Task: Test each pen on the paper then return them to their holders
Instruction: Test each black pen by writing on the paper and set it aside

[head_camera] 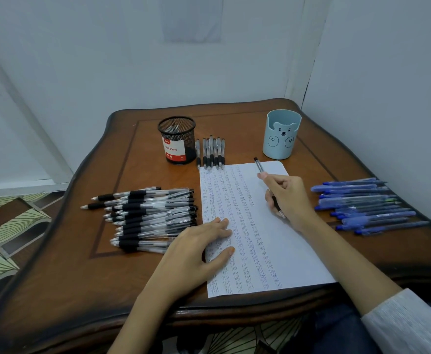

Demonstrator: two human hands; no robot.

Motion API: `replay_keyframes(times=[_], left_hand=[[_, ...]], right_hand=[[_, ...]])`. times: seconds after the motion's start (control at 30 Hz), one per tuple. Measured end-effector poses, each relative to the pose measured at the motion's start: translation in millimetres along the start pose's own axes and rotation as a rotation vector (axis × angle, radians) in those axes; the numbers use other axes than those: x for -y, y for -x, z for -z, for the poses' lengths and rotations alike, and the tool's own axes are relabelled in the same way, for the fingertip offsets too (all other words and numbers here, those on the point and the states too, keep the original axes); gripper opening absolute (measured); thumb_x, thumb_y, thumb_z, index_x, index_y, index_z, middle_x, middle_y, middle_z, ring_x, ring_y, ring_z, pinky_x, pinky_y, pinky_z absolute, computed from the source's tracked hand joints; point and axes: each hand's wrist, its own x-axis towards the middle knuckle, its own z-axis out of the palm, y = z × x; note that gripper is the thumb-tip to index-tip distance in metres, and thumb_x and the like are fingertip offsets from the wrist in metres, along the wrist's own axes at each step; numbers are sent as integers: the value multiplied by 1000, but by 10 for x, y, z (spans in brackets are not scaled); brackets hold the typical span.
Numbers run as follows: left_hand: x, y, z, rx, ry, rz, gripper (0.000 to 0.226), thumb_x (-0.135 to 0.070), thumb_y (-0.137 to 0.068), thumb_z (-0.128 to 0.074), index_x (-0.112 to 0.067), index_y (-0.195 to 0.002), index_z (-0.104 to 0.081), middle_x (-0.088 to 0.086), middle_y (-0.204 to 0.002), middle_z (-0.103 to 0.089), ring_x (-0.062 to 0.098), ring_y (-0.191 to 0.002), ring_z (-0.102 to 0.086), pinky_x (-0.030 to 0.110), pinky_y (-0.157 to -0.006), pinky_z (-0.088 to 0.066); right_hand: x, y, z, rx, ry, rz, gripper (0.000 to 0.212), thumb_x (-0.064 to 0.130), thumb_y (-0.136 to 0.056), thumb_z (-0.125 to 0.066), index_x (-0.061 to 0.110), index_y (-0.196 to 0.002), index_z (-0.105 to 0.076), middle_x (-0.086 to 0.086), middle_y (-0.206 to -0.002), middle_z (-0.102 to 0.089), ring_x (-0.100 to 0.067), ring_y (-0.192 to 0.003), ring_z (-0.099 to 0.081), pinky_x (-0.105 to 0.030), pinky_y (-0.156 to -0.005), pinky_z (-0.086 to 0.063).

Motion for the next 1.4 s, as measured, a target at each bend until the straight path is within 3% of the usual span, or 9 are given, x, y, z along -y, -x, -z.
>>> replay_keyframes(times=[0.2, 0.33, 0.47, 0.57, 0.83, 0.97, 1.1, 1.3, 1.4], left_hand=[[32, -9, 7, 3, 35, 11, 45, -56, -86, -52, -31, -122, -62, -23, -137, -48, -16, -128, -33, 26, -109, -36], [53, -26, 17, 15, 55, 15, 41, -51, -87, -58, -31, -122, -62, -22, -137, -50, -15, -128, -35, 32, -108, -38], [61, -23, 33, 14, 77, 20, 41, -50, -87, -60, -29, -121, -63, -20, -136, -51, -14, -128, -36, 33, -107, -39], [54, -24, 40, 17, 76, 23, 41, -49, -87, -60, -28, -122, -63, -19, -137, -51, -15, -128, -35, 29, -109, -36], [73, -27, 40, 9, 62, 14, 40, -45, -87, -63, -27, -122, -64, -17, -137, -52, -16, -128, -34, 11, -108, -25], [80, -32, 18, 0, 62, 11, 40, -47, -87, -61, -27, -122, -63, -17, -138, -51, -13, -129, -35, 28, -109, -34], [83, -31, 4, -4, 58, 17, 40, -48, -88, -61, -29, -122, -63, -19, -138, -50, -14, -130, -33, 33, -109, -35], [63, -31, 15, -17, 56, 14, 39, -47, -88, -62, -29, -122, -63, -19, -138, -51, -14, -130, -33, 29, -110, -33], [62, -34, 9, -17, 51, 9, 39, -47, -88, -62, -28, -122, -63, -19, -138, -51, -14, -130, -34, 31, -109, -35]], right_hand=[[105, -171, -117, -16, -54, -215, 18, 16, -95, -49, 7, -89, -63, -3, -58, -58, -14, -49, -43, -20, -40, -30], [249, -356, -225, 120, 33, -133, 14, 10, -92, -63, 1, -100, -68, -11, -73, -67, -9, -44, -52, -18, -41, -39], [378, -615, -364, 165, 74, -107, 20, 12, -87, -69, 2, -104, -68, -9, -81, -69, -12, -62, -58, -15, -49, -46], [411, -806, -480, 128, 171, -117, 15, 18, -84, -71, 6, -94, -71, -4, -84, -70, -9, -67, -56, -15, -53, -46], [388, -1143, -802, -5, 176, -157, 10, 8, -79, -76, 8, -77, -66, -8, -87, -68, -17, -73, -67, -26, -70, -59], [348, -1245, -928, -85, 198, -76, 8, 6, -79, -76, 11, -77, -70, 0, -89, -68, -7, -68, -64, -16, -61, -55], [300, -1319, -1002, -157, 325, 43, 7, 7, -82, -75, 7, -89, -74, 0, -93, -68, 2, -69, -56, -9, -59, -47], [319, -1164, -1031, -15, 375, 142, 9, 9, -82, -74, 10, -91, -71, 8, -81, -63, 2, -68, -53, -6, -56, -44], [335, -934, -989, 266, 401, 190, 7, 14, -82, -73, 16, -88, -72, 4, -80, -68, -6, -67, -57, -16, -66, -49]])
